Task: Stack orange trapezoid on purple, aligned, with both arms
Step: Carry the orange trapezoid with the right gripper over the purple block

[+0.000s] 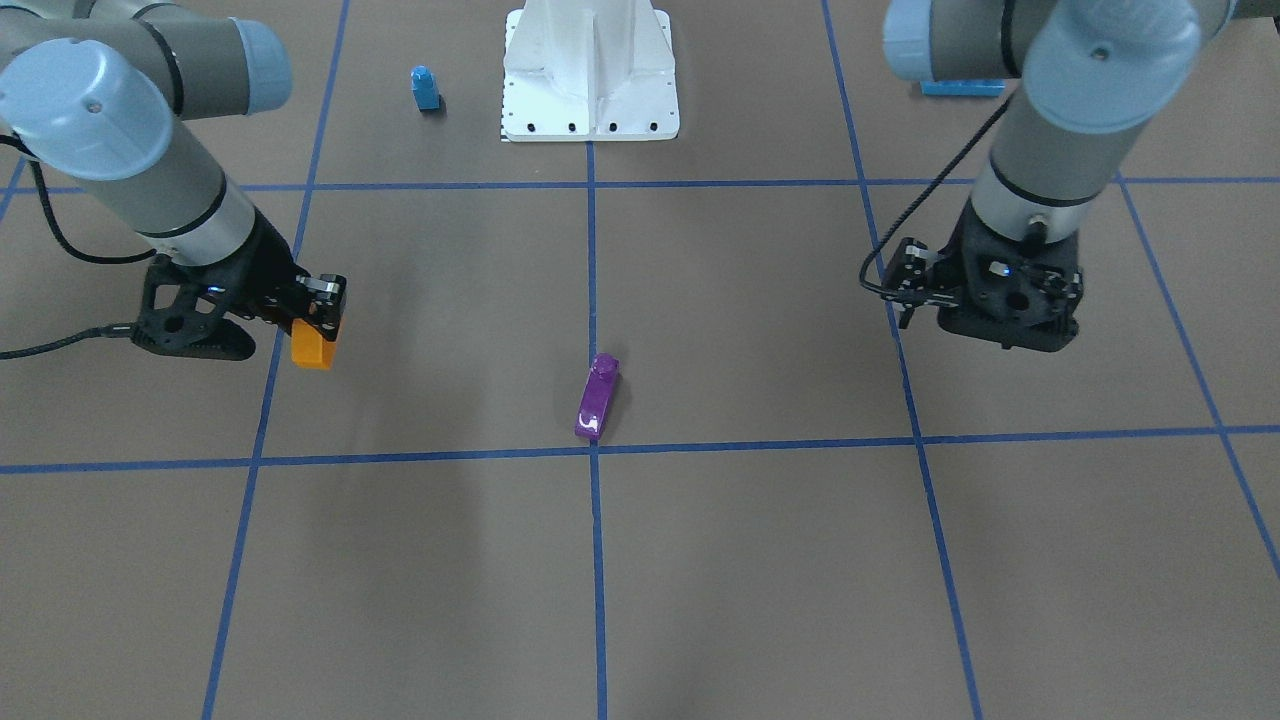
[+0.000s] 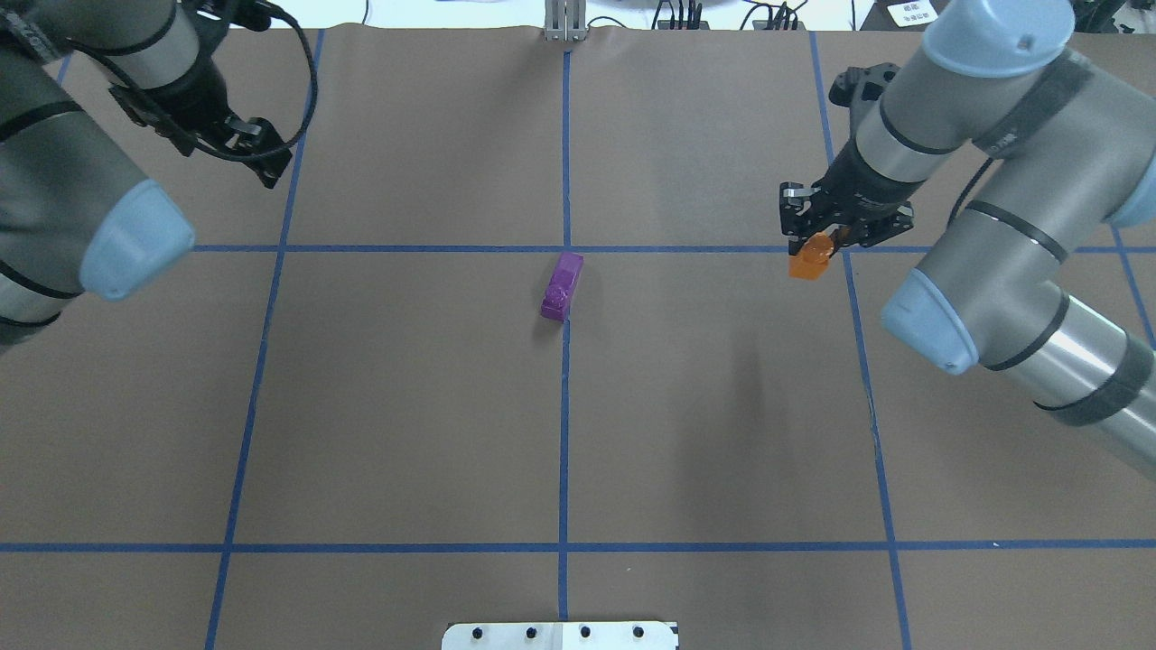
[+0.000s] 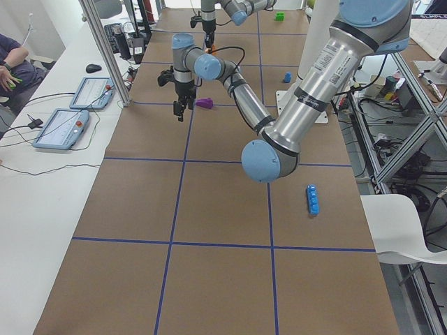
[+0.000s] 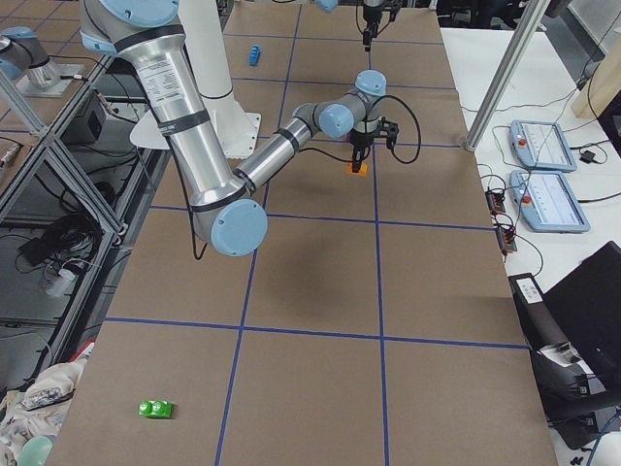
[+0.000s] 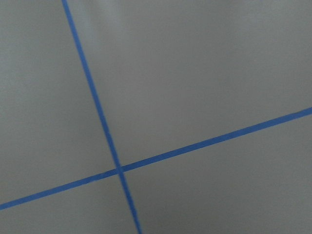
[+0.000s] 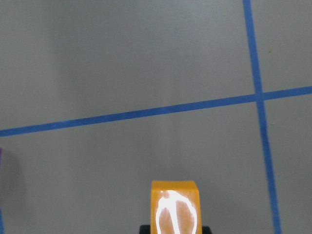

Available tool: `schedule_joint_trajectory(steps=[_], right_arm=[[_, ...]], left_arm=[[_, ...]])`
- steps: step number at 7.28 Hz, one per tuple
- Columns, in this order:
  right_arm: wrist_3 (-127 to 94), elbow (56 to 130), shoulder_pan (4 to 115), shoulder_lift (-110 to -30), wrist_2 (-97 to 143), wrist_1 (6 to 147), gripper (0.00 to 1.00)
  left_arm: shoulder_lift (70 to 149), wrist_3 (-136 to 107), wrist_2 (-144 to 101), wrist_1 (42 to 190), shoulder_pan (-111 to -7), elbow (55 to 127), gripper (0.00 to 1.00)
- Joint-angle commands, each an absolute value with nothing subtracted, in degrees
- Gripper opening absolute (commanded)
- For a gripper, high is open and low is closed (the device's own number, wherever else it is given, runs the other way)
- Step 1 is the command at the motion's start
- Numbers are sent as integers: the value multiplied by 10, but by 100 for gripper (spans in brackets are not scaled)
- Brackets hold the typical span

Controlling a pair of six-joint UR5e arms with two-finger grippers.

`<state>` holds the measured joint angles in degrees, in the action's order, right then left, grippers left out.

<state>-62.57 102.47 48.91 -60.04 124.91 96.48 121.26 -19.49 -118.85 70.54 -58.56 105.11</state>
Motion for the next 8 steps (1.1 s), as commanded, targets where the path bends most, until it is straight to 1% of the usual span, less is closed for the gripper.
schedule_joint_trajectory(steps=[1, 2, 4, 5, 7, 8], right_arm=[[-761, 925, 427, -467, 1209, 967, 0], [-802, 879, 404, -420, 1193, 964, 0], [-867, 817, 371, -361, 1156, 961, 0], [-885, 790, 366, -344, 1145, 955, 0], [-901, 752, 354, -344, 1142, 891, 0], [-902, 747, 353, -345, 1136, 875, 0]], left_arm=[[1150, -68, -1208, 708, -658, 1049, 100], [1137, -40, -1208, 709, -676, 1047, 100], [1124, -12, -1208, 710, -687, 1044, 100], [1122, -11, -1208, 710, -687, 1044, 100], [1117, -11, -1208, 712, -687, 1044, 100], [1117, -11, -1208, 712, -687, 1044, 100]])
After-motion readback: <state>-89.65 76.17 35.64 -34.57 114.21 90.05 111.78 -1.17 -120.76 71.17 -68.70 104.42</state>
